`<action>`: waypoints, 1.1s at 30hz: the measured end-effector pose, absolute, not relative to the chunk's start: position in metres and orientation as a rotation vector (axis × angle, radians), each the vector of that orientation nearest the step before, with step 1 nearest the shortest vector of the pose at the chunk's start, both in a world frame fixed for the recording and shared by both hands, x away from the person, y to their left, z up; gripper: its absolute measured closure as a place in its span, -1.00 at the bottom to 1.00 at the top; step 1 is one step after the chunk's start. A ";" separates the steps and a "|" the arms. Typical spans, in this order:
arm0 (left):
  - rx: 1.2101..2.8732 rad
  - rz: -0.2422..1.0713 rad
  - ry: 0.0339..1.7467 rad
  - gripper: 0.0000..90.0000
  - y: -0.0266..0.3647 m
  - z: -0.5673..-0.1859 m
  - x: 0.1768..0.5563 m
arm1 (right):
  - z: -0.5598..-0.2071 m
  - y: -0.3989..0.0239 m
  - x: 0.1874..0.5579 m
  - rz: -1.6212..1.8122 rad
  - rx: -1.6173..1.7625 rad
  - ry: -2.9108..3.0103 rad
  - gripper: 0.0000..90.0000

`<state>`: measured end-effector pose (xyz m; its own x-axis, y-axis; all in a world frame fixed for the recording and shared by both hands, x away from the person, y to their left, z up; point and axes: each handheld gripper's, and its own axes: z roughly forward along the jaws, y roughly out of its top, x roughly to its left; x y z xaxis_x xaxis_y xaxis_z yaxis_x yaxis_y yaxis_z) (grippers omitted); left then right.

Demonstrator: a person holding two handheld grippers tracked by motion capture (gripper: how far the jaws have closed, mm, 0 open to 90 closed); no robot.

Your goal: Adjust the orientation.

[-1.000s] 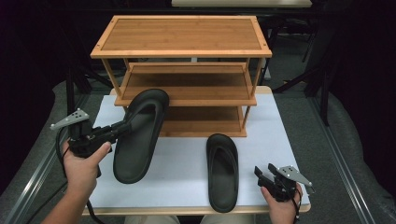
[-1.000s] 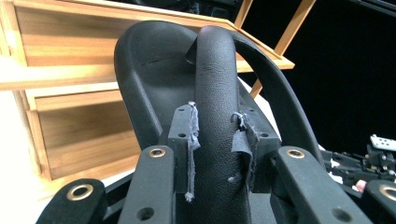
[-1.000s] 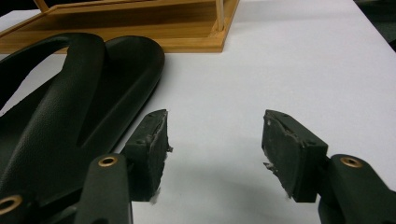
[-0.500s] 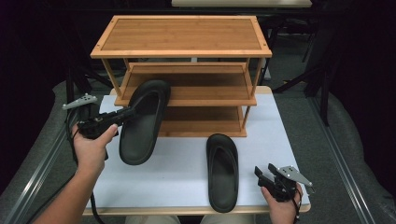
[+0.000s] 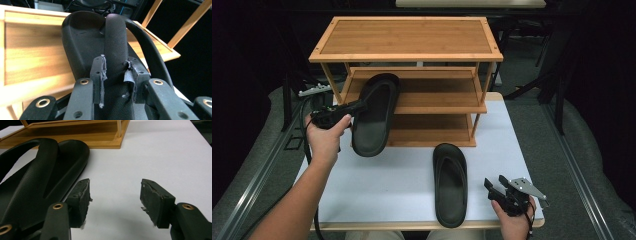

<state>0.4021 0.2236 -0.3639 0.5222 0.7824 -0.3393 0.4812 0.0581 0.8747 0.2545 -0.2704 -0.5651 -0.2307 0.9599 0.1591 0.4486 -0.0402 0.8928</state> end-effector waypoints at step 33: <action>1.554 0.415 1.203 0.41 0.193 -0.379 0.454 | -0.564 -0.268 0.255 1.244 1.469 1.735 -0.10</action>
